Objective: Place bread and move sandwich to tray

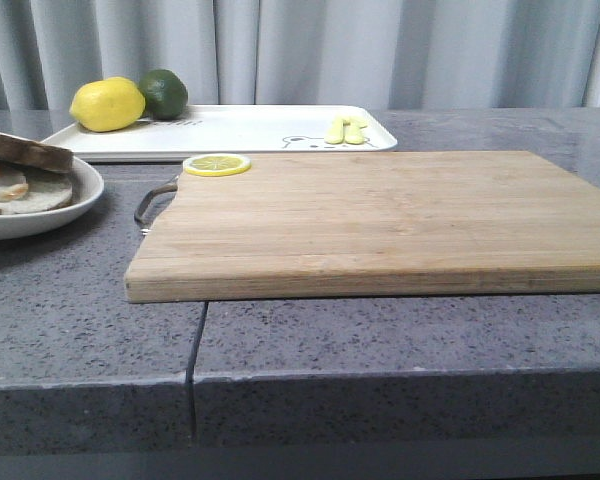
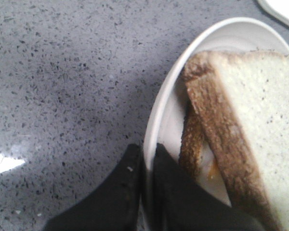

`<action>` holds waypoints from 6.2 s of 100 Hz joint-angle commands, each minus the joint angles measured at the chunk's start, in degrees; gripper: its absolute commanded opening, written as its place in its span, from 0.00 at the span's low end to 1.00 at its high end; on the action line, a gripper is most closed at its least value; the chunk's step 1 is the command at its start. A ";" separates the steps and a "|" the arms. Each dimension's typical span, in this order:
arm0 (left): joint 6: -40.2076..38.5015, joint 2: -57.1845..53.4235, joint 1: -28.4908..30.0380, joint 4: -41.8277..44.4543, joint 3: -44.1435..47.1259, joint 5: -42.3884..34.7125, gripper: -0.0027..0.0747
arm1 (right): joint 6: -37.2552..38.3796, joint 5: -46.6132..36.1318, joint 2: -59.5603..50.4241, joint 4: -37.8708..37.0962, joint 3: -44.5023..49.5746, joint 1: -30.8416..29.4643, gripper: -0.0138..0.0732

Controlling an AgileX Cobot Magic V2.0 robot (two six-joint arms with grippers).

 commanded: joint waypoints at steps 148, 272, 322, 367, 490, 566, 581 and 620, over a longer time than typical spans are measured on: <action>5.12 36.86 -13.13 -27.62 -50.56 2.64 0.01 | 0.22 -4.97 0.10 -0.51 -1.48 -0.25 0.66; -5.42 56.18 -17.92 -19.80 -72.57 4.19 0.01 | 0.22 -4.90 0.10 -0.51 -1.48 -0.25 0.66; -6.60 57.42 -17.92 -18.53 -72.76 4.96 0.01 | 0.22 -4.90 0.10 -0.51 -1.48 -0.25 0.66; -6.62 57.42 -17.92 -19.07 -72.76 5.18 0.02 | 0.22 -4.90 0.10 -0.51 -1.48 -0.25 0.66; -9.92 52.44 -17.23 -5.42 -102.73 25.00 0.37 | 0.22 -5.10 0.10 -0.51 -1.48 -0.25 0.66; -2.39 30.24 -23.05 7.56 -96.86 25.00 0.37 | 0.22 -5.10 0.10 -0.51 -1.48 -0.25 0.66; 1.03 24.60 -26.53 13.38 -85.58 25.00 0.37 | 0.22 -5.10 0.10 -0.51 -1.48 -0.25 0.66; 1.49 2.33 -27.20 15.18 -44.24 8.70 0.37 | 0.22 -4.77 0.10 -0.51 -1.48 -0.25 0.66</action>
